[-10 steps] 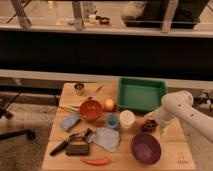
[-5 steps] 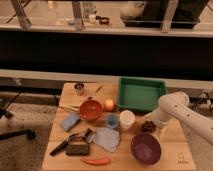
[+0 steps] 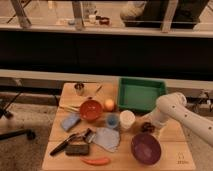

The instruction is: Place grapes in red bowl

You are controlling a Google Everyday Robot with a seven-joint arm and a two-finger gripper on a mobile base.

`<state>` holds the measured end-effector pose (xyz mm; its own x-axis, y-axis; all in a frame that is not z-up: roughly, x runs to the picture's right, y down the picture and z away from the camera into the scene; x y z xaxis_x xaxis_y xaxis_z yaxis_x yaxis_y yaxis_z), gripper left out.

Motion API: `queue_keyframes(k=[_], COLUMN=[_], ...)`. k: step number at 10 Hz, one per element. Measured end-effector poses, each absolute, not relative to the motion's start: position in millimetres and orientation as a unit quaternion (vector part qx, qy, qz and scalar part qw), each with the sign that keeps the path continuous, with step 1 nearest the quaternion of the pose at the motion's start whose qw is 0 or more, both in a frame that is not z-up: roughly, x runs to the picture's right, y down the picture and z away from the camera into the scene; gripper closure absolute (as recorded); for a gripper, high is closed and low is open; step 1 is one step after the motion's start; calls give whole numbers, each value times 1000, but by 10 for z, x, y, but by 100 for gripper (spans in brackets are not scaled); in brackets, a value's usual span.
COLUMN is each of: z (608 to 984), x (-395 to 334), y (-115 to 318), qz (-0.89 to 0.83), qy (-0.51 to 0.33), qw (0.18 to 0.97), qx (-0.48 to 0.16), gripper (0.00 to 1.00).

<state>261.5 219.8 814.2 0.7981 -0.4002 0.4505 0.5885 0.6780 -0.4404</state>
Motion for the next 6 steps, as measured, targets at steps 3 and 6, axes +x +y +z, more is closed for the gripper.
queue_keyframes(k=[3, 6], z=[8145, 8114], x=[2576, 2574], y=[2215, 2201], qz=[-276, -274], qy=[-164, -164], qw=[901, 902], qx=[-293, -290], gripper=[51, 83])
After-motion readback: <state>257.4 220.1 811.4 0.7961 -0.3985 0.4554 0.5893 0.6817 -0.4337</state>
